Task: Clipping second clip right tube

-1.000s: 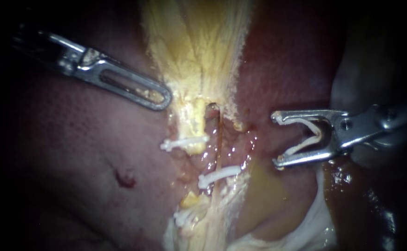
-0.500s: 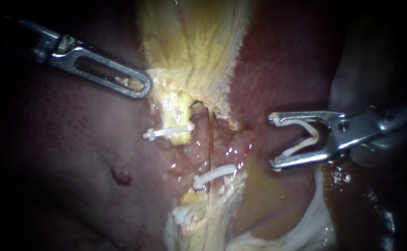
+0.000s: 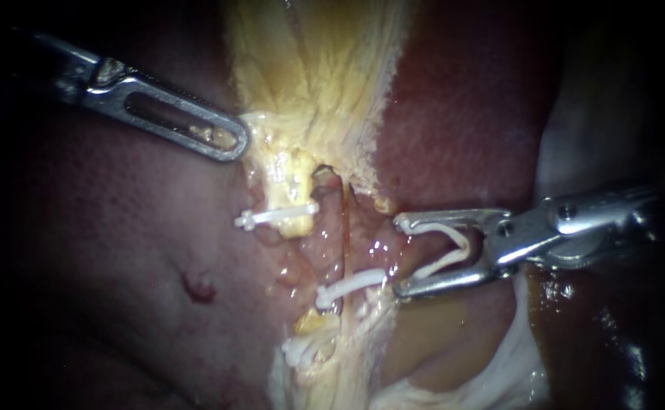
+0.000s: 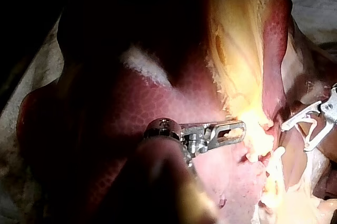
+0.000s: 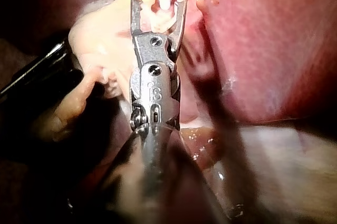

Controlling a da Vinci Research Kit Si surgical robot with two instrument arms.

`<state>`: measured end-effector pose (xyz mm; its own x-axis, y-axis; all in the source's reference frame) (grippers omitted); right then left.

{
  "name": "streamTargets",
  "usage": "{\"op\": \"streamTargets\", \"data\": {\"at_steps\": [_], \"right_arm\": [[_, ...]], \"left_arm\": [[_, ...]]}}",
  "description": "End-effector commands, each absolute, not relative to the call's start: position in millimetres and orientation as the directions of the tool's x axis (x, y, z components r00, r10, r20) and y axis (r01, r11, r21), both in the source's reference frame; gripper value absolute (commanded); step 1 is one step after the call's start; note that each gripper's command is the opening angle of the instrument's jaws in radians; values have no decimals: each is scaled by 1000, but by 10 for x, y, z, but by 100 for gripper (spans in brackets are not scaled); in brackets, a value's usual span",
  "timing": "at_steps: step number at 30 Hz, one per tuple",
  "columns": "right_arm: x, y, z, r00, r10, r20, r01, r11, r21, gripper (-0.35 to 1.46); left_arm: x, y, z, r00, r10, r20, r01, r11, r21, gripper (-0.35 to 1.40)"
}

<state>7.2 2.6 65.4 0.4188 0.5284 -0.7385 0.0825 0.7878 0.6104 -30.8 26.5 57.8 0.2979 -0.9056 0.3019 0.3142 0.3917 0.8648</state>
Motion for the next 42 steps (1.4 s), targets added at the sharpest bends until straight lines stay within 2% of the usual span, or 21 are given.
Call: {"op": "streamTargets", "data": {"at_steps": [1, 8, 18, 30, 42], "right_arm": [[74, 26, 659, 421, 539, -729, 76, 780, 621, 50], [81, 27, 683, 429, 606, -670, 37, 729, 683, 50], [97, 22, 696, 421, 654, -628, 45, 676, 735, 50], [125, 13, 709, 419, 675, -608, 42, 654, 755, 50], [137, 11, 712, 395, 694, -602, 68, 631, 773, 50]], "left_arm": [[-309, 265, 578, 298, -906, 302, 314, 392, 865, -35], [-309, 265, 579, 298, -906, 302, 315, 392, 864, -35], [-309, 265, 579, 298, -905, 302, 314, 392, 865, -35], [-309, 265, 579, 298, -905, 302, 314, 392, 865, -35], [-309, 265, 579, 298, -905, 302, 314, 392, 865, -35]]}}
